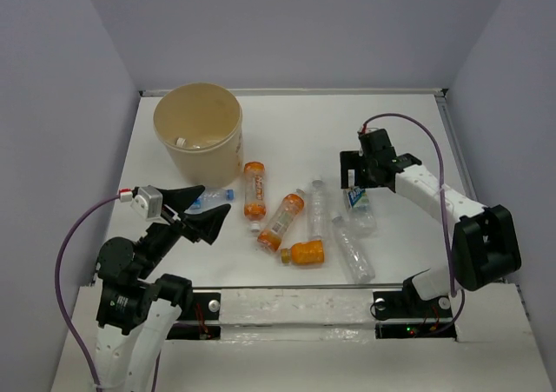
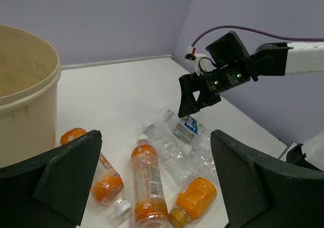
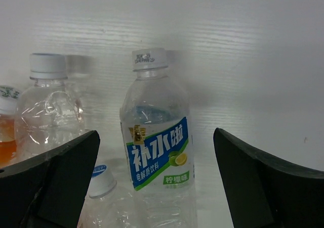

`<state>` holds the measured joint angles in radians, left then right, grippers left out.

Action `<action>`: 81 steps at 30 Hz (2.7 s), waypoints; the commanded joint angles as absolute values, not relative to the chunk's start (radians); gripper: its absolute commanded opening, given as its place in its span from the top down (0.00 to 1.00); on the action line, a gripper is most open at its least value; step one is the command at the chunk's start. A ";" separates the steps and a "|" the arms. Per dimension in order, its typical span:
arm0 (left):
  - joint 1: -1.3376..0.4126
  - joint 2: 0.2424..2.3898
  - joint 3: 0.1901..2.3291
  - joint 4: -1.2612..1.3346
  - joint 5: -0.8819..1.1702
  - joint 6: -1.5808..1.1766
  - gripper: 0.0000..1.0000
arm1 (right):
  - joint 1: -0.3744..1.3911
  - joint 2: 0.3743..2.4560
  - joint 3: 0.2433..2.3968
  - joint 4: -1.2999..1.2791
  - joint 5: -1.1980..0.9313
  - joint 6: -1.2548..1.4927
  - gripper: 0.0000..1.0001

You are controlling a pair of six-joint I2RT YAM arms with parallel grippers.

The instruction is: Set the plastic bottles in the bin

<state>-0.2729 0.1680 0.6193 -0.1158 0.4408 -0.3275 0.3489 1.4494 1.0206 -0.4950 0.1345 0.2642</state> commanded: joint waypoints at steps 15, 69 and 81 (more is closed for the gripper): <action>-0.264 0.170 0.611 -0.075 0.446 -0.336 0.01 | 0.411 1.594 1.054 -0.499 0.241 0.249 0.09; -0.296 0.558 0.676 -0.097 0.261 -0.440 0.02 | 0.717 1.483 1.512 0.095 0.106 0.261 0.10; -0.779 1.107 0.867 -0.109 -0.484 -0.497 0.03 | 0.629 0.934 0.677 -0.103 0.171 0.435 0.13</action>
<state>-0.6987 0.9569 0.7940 -0.1242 -0.1478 -0.4717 0.6296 0.9871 0.7929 -0.0113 0.1825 0.3397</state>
